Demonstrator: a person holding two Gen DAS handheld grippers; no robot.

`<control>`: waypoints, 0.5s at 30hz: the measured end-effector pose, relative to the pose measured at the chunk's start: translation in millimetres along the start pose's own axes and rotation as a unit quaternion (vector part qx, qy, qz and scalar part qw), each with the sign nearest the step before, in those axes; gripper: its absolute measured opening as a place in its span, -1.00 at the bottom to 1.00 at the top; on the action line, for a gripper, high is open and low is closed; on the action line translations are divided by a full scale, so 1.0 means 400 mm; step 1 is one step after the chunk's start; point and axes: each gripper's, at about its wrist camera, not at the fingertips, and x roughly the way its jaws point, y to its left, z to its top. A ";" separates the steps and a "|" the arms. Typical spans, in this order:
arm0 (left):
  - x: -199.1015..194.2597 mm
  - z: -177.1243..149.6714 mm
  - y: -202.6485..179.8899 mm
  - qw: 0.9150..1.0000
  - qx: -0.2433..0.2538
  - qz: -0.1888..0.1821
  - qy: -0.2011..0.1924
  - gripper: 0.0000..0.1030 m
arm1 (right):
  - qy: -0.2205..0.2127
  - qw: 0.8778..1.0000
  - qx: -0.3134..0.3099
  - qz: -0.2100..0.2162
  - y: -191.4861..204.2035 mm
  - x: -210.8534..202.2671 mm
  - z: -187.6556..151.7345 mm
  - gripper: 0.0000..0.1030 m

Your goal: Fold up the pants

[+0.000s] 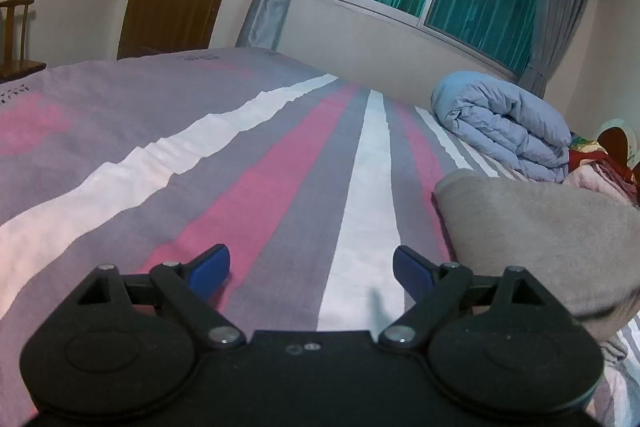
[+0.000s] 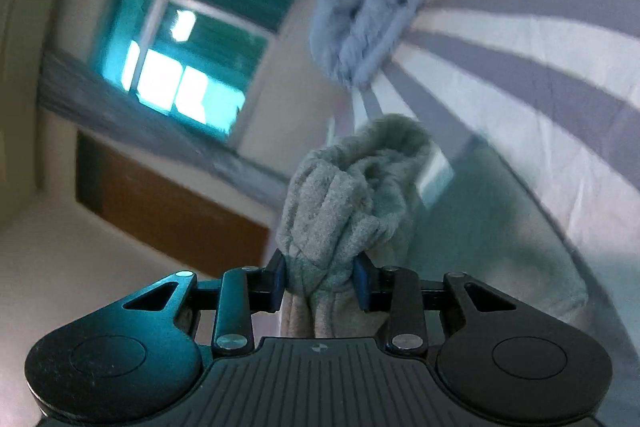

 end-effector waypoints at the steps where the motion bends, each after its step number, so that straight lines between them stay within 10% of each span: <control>1: -0.001 0.000 0.001 1.000 0.000 0.001 -0.001 0.60 | -0.010 1.000 -0.004 -0.027 -0.027 -0.006 0.000 -0.35; 4: 0.004 -0.001 0.002 1.000 -0.005 0.002 0.002 0.61 | 0.058 0.984 0.041 -0.164 -0.196 0.044 -0.008 -0.43; 12: -0.005 -0.012 -0.068 0.998 0.061 -0.033 0.002 0.61 | 0.086 0.982 -0.035 -0.166 -0.152 0.060 0.009 -0.38; 15: -0.030 -0.024 -0.108 0.995 0.090 -0.038 -0.009 0.61 | 0.078 0.987 -0.017 -0.143 -0.147 0.029 0.018 0.10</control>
